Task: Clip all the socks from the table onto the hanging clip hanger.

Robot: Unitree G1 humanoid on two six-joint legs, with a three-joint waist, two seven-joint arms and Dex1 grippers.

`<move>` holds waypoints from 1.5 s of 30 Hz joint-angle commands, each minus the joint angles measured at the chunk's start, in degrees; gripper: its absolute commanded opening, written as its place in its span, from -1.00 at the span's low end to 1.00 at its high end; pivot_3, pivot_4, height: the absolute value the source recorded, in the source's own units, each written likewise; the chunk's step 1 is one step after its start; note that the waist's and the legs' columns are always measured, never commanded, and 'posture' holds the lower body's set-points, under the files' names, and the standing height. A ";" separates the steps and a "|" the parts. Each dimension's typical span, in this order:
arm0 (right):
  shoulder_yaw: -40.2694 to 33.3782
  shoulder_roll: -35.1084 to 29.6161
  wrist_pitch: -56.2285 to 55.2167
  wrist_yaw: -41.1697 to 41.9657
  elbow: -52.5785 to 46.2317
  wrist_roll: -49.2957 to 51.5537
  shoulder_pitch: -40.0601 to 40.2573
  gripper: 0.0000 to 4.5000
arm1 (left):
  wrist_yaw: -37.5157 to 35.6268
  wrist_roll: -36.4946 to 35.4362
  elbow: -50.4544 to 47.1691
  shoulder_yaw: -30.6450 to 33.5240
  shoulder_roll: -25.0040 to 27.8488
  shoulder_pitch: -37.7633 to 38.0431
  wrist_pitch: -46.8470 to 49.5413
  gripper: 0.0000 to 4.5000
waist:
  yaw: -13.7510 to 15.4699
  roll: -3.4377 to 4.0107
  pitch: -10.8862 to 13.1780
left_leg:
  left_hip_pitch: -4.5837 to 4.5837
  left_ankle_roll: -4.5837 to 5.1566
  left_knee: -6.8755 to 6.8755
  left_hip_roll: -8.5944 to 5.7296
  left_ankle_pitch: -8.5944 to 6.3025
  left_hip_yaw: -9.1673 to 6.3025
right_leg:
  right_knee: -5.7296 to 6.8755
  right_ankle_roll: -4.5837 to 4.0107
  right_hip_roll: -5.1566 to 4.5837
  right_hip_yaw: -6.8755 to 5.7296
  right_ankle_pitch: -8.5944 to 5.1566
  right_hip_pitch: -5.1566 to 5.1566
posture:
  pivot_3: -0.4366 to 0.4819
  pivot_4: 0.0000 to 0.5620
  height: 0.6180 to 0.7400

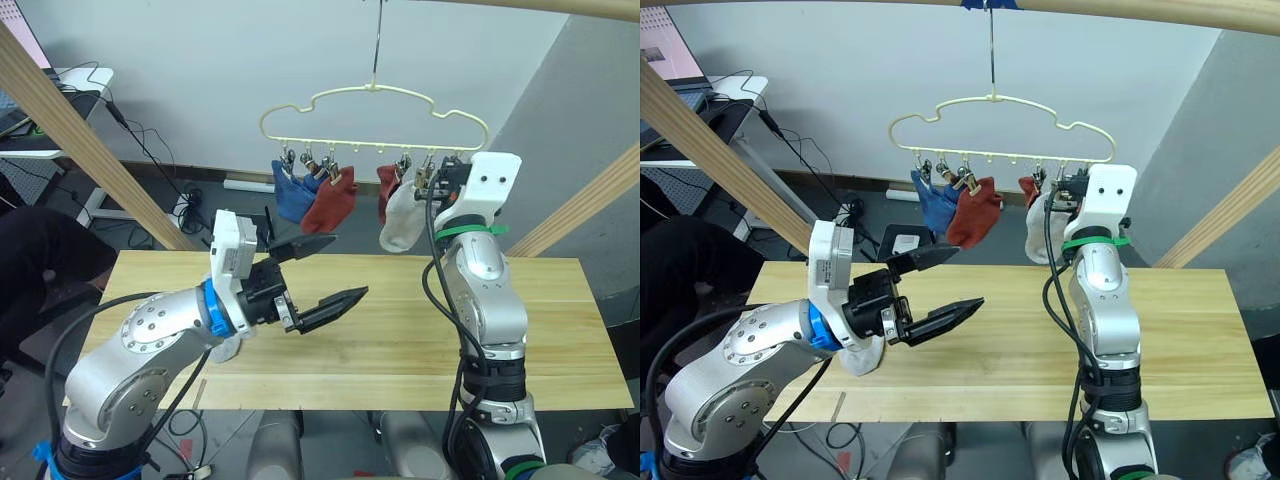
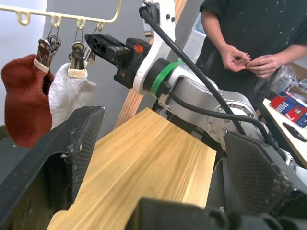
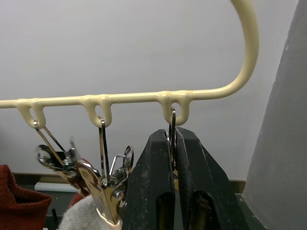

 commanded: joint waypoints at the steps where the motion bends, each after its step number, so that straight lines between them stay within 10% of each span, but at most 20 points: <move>1: -1.71 -1.30 -0.37 1.33 -2.49 1.61 -0.56 -0.99 | -0.06 0.27 -2.10 -0.45 -0.31 0.63 -1.63 1.00 | 0.00 0.00 0.00 | 0.00 0.00 0.00 0.00 0.00 0.00 | 0.00 0.00 0.00 0.00 0.00 0.00 | -0.17 -0.04 1.00; 13: -16.13 -26.65 41.85 26.65 -6.39 36.68 -7.82 -0.99 | -3.59 2.78 21.99 -7.43 -10.57 -11.91 -0.44 1.00 | -0.42 0.04 -0.02 | 0.03 0.04 0.62 -0.06 -0.02 -0.10 | -0.07 0.13 0.01 -0.11 0.07 0.50 | -0.43 -0.05 1.00; 33: -17.49 -25.90 44.81 19.81 -5.45 39.49 -10.73 -0.99 | 12.44 25.43 30.54 12.42 -0.45 10.95 -5.89 1.00 | -2.69 0.04 -0.01 | 0.03 0.04 0.49 -0.01 -0.03 -0.04 | -0.09 0.40 0.02 0.00 -0.09 0.37 | -0.35 0.01 1.00; 45: -15.44 -26.26 41.44 18.60 -2.87 38.24 -11.06 -0.99 | 8.83 30.65 52.59 9.42 -3.13 3.51 -13.01 1.00 | -1.35 0.04 0.00 | -0.02 0.04 0.48 -0.02 -0.03 0.00 | -0.08 0.36 0.00 0.01 -0.07 0.30 | -0.31 0.03 1.00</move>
